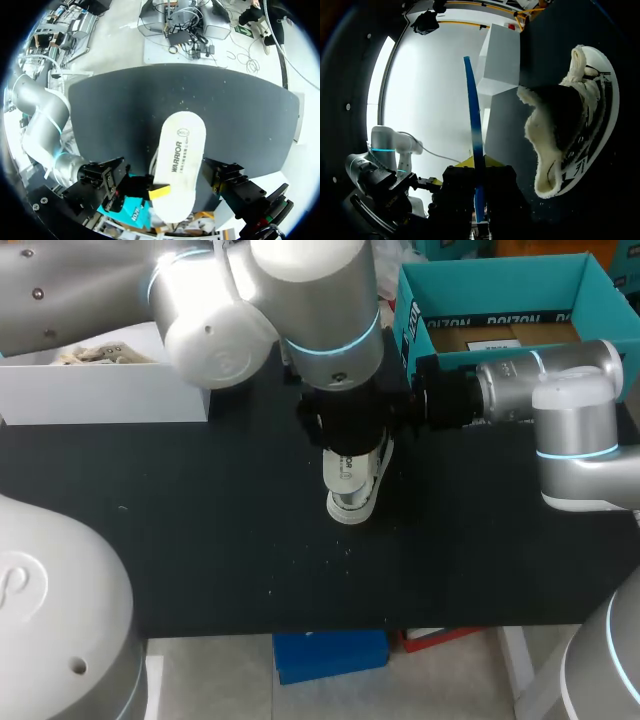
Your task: Take the shoe out of the shoebox, open the shoe tongue, remove and reinsert the insole, then place the shoe into the shoebox
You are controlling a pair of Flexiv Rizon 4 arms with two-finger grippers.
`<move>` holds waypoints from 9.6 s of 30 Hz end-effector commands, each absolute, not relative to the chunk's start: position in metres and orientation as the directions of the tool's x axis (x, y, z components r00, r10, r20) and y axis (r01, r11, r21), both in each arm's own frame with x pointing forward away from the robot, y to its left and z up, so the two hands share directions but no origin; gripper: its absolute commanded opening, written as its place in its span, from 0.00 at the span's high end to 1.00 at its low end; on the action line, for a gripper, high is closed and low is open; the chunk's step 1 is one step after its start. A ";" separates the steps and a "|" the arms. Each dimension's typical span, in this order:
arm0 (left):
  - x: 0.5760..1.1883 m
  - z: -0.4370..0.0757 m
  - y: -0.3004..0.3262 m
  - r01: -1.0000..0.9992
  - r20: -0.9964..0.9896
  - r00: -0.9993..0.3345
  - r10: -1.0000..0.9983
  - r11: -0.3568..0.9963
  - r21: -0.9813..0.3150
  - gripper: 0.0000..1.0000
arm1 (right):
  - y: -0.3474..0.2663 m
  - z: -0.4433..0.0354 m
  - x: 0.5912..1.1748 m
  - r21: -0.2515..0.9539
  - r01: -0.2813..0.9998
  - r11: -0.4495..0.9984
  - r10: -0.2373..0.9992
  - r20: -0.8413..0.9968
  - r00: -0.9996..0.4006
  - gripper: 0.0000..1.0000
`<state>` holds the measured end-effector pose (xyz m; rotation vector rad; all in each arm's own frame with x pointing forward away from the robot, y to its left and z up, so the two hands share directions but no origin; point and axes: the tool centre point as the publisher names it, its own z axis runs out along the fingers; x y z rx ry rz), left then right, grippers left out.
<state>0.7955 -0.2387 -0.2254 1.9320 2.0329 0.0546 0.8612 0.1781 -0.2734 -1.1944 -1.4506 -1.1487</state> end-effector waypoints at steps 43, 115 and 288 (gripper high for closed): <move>0.791 -0.245 -0.170 0.994 -0.996 -0.083 0.038 0.078 -0.079 0.00 | 0.179 -0.274 0.862 0.108 0.989 0.100 0.148 0.981 -0.122 1.00; 0.871 -0.261 -0.216 0.944 -0.964 0.264 -0.028 0.215 0.252 0.84 | 0.179 -0.274 0.862 0.108 0.989 0.100 0.148 0.981 -0.122 1.00; 0.773 -0.326 -0.206 0.914 -0.758 -0.236 0.608 -0.127 -0.386 1.00 | 0.004 -0.283 0.714 0.622 0.659 0.423 0.891 -0.155 -0.426 0.00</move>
